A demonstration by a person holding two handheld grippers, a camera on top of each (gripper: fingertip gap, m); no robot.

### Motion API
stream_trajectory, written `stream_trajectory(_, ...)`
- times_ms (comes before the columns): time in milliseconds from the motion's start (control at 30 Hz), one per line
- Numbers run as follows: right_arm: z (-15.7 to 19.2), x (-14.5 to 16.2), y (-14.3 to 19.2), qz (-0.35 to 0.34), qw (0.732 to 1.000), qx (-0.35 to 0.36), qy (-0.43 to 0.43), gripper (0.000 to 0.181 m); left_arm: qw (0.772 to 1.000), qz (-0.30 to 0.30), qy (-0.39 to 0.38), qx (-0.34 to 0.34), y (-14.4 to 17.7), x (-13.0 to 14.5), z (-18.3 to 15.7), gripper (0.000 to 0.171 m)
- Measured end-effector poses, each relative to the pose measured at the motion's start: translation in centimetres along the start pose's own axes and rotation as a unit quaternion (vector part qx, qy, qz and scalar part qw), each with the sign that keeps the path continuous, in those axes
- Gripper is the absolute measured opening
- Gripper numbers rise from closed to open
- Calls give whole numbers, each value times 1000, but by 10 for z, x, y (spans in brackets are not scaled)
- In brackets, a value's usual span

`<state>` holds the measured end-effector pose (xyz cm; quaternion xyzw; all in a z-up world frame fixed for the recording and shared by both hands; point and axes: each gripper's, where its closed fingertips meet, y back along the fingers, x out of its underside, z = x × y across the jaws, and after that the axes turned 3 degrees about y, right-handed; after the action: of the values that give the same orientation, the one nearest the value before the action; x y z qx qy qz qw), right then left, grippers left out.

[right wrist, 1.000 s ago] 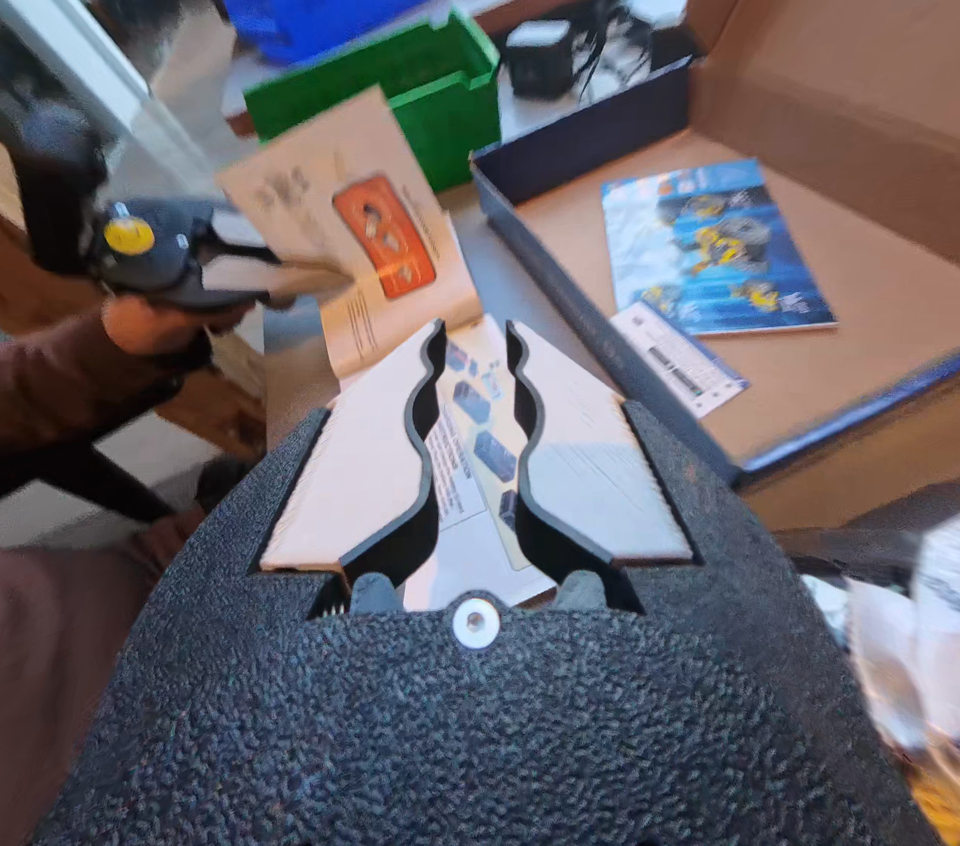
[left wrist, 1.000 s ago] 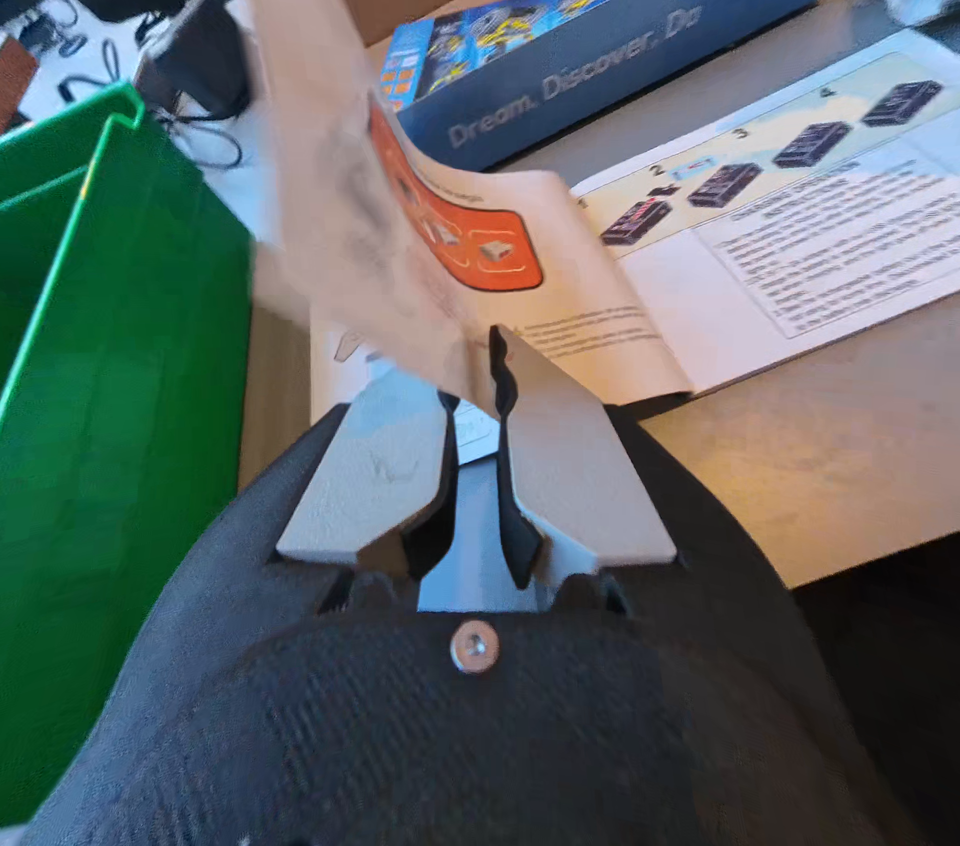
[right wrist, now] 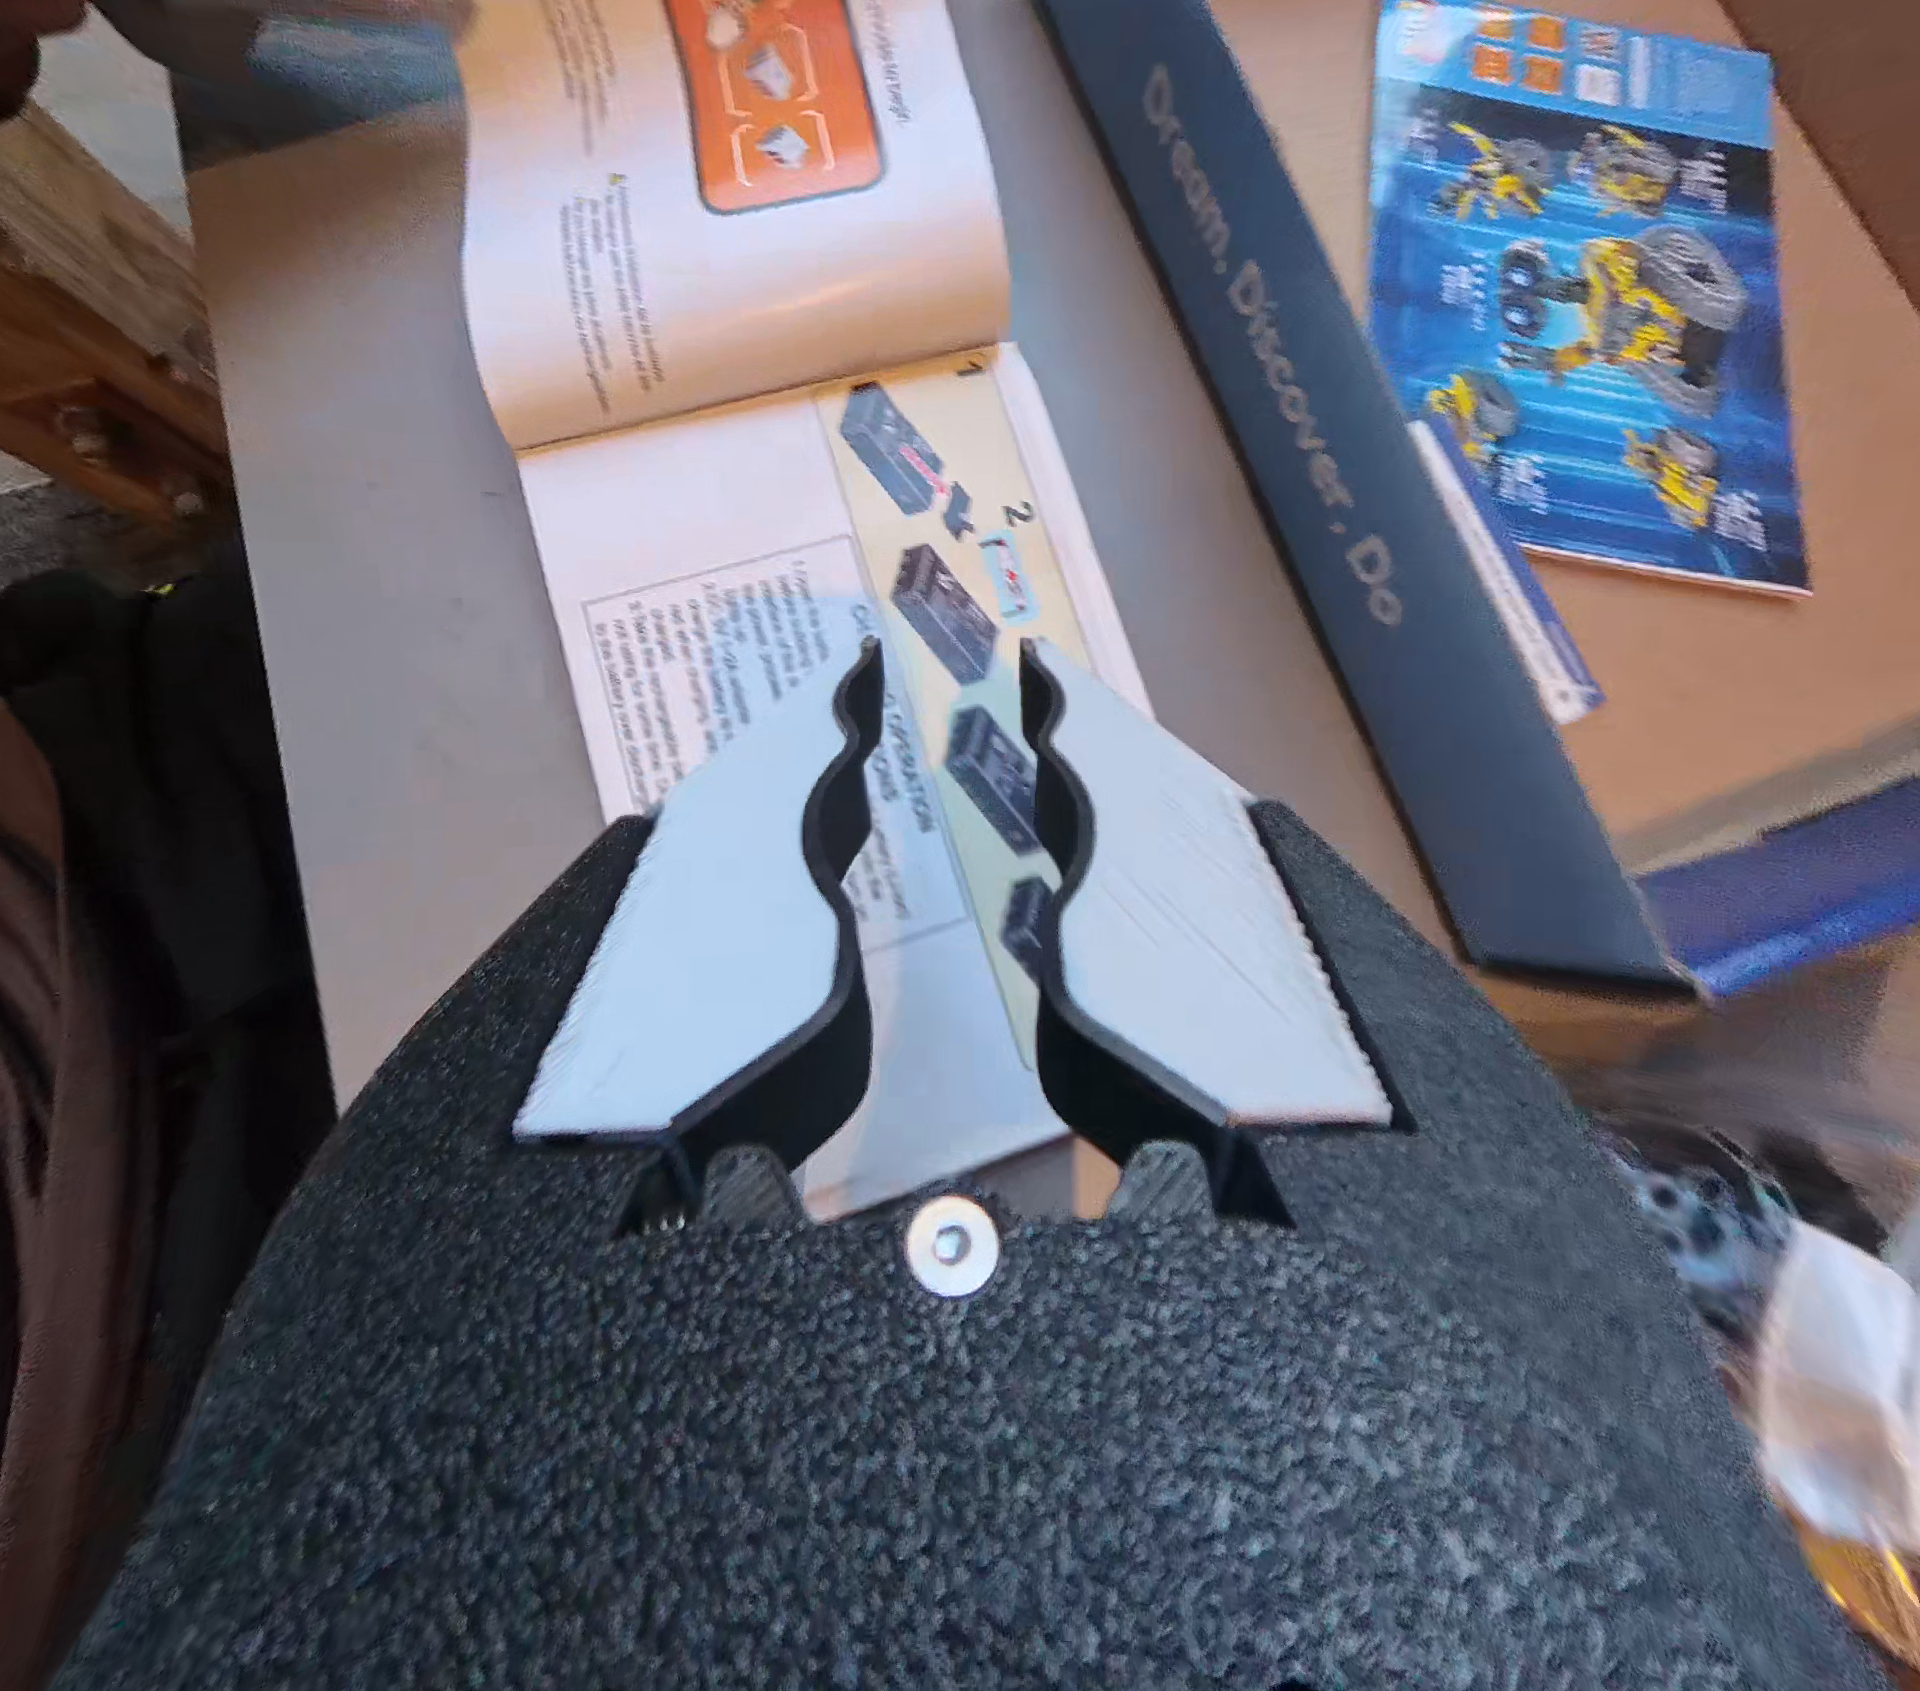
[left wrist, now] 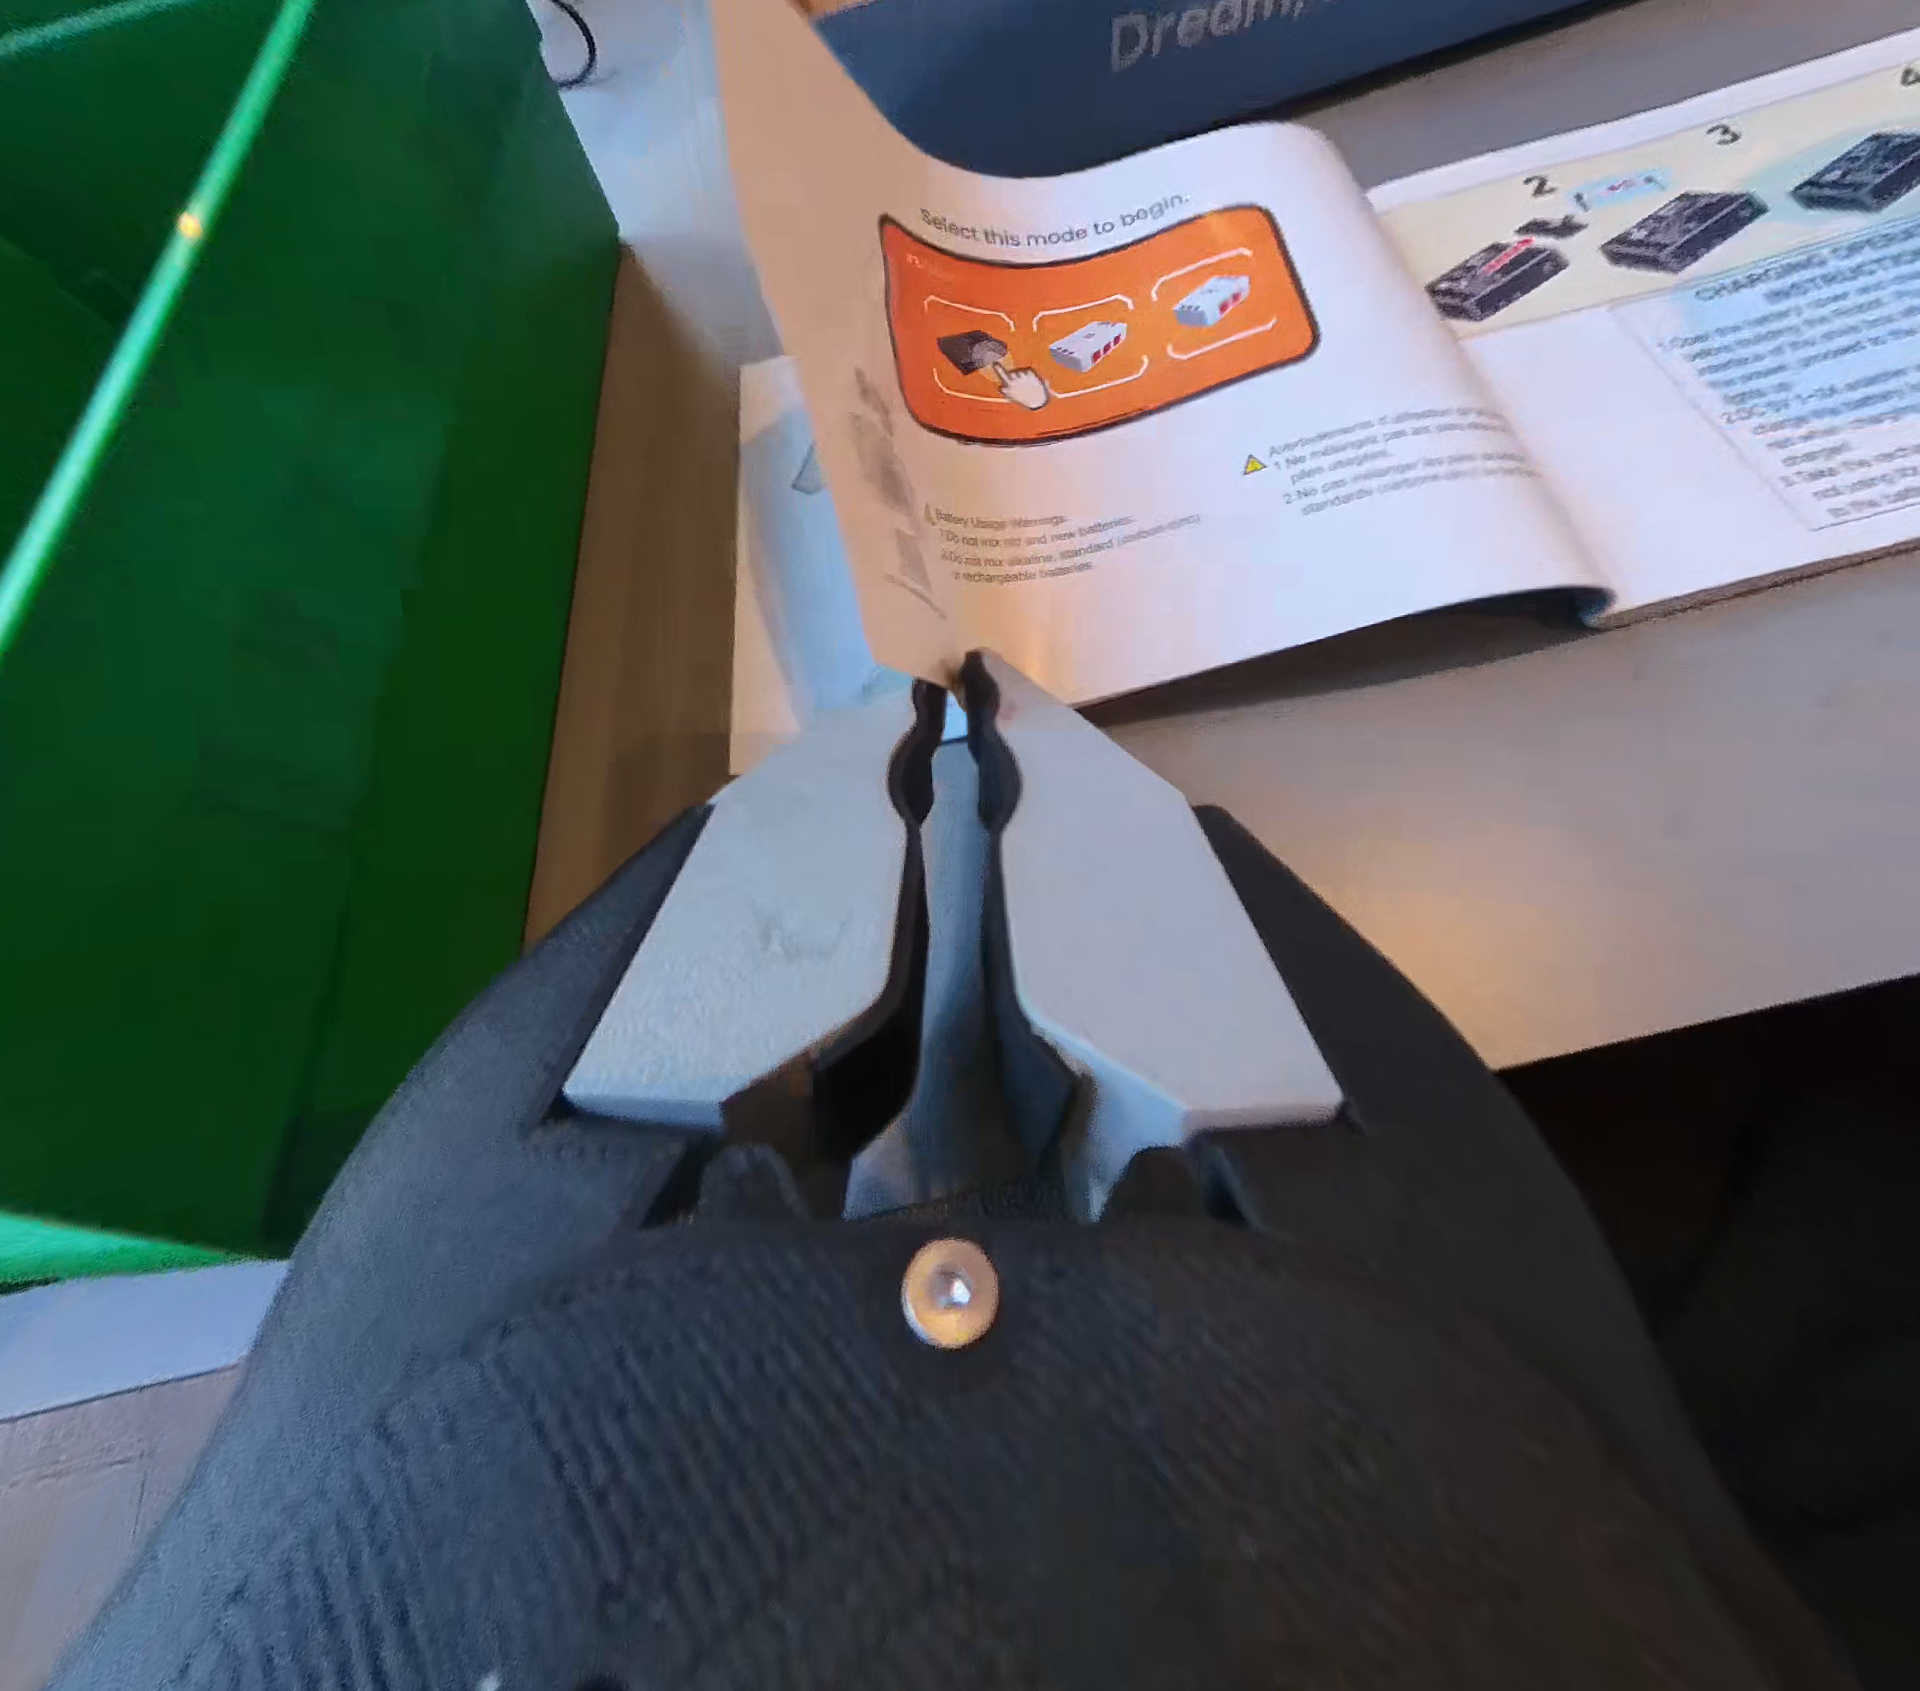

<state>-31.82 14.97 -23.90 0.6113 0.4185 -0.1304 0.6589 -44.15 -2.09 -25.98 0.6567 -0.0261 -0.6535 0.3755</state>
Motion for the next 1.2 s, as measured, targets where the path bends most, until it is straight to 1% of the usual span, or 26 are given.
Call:
stream_trajectory(200, -29, 3, 33, -20, 999, 14, -37, 25, 999, -33, -10, 2, 6, -12, -4, 0)
stream_trajectory(333, -37, 5, 45, -30, 998, 15, -53, 25, 999, -44, -22, 7, 6, -16, -10, 0)
stream_trajectory(500, -35, 12, 39, -14, 999, 11, -46, 25, 998, -42, -36, -5, 6, -15, -10, 0)
stream_trajectory(700, -27, 23, 28, 24, 999, 7, -21, 25, 999, -34, -18, -11, 5, -11, -1, 0)
stream_trajectory(767, -22, 23, 23, 24, 999, -2, -24, 25, 1000, -16, -5, -8, 2, -4, 2, 0)
stream_trajectory(833, -14, 22, 16, 22, 999, -12, -24, 25, 1000, 24, 10, 2, -3, 10, 2, 6)
stream_trajectory(867, -11, 20, 12, 20, 999, -13, -22, 25, 999, 36, 15, 6, -4, 15, 2, 9)
stream_trajectory(933, -4, 12, 3, 7, 1000, -12, -17, 25, 999, 39, 21, 6, -2, 17, 4, 11)
stream_trajectory(1000, 3, -5, -6, -30, 999, -9, -19, 24, 999, 38, 24, -3, 3, 17, 9, 15)
stream_trajectory(1100, 15, -29, -21, -68, 997, -12, -14, 10, 998, 40, 38, -8, 14, 23, 15, 19)
stream_trajectory(1200, 22, -51, -41, -74, 997, -17, -3, 9, 998, 28, 54, -16, 31, 25, 24, 23)
